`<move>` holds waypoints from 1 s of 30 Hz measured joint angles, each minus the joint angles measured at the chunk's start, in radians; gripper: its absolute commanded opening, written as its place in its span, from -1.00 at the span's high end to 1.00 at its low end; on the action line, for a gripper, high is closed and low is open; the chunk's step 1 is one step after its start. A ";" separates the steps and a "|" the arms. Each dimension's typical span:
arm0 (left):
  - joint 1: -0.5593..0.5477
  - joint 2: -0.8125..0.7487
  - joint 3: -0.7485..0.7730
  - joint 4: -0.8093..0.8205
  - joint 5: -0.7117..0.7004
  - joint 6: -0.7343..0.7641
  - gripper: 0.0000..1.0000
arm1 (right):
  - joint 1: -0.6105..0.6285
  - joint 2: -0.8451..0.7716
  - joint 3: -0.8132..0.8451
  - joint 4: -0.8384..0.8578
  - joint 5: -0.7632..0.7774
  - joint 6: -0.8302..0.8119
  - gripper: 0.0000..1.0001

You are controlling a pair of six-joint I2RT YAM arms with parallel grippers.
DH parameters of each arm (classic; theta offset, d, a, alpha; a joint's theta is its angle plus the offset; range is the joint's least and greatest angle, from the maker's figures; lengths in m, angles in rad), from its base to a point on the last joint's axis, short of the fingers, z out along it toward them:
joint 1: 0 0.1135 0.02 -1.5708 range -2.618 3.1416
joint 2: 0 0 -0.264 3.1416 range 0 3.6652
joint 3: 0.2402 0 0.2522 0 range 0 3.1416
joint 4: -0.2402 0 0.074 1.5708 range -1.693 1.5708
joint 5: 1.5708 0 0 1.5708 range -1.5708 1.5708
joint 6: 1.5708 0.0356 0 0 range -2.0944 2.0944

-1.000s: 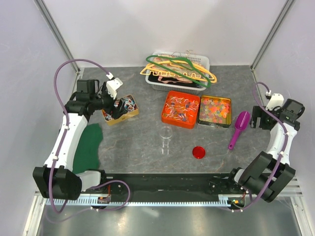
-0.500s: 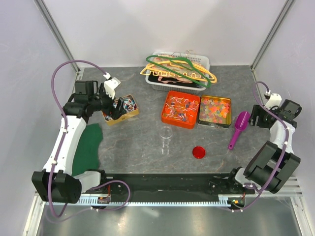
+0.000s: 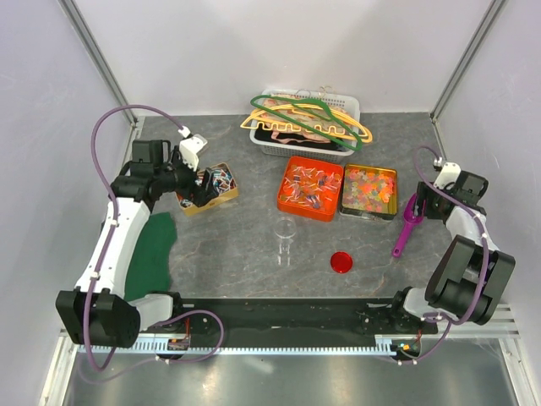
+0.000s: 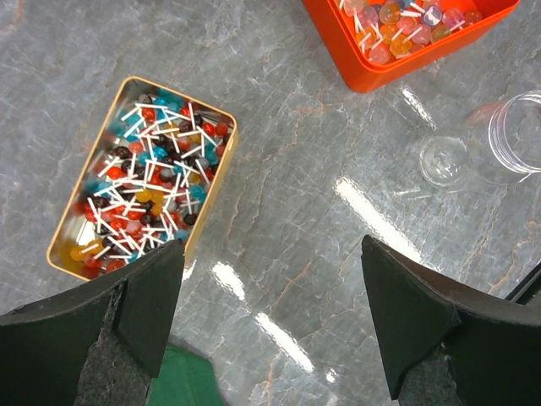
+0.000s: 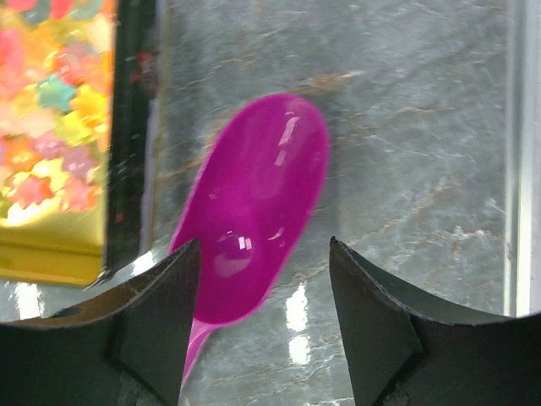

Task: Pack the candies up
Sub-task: Pick up the spatula from the center of the board.

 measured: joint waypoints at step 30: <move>0.000 0.015 -0.036 0.025 0.009 -0.029 -0.82 | 0.024 0.060 -0.037 0.090 0.140 0.063 -0.22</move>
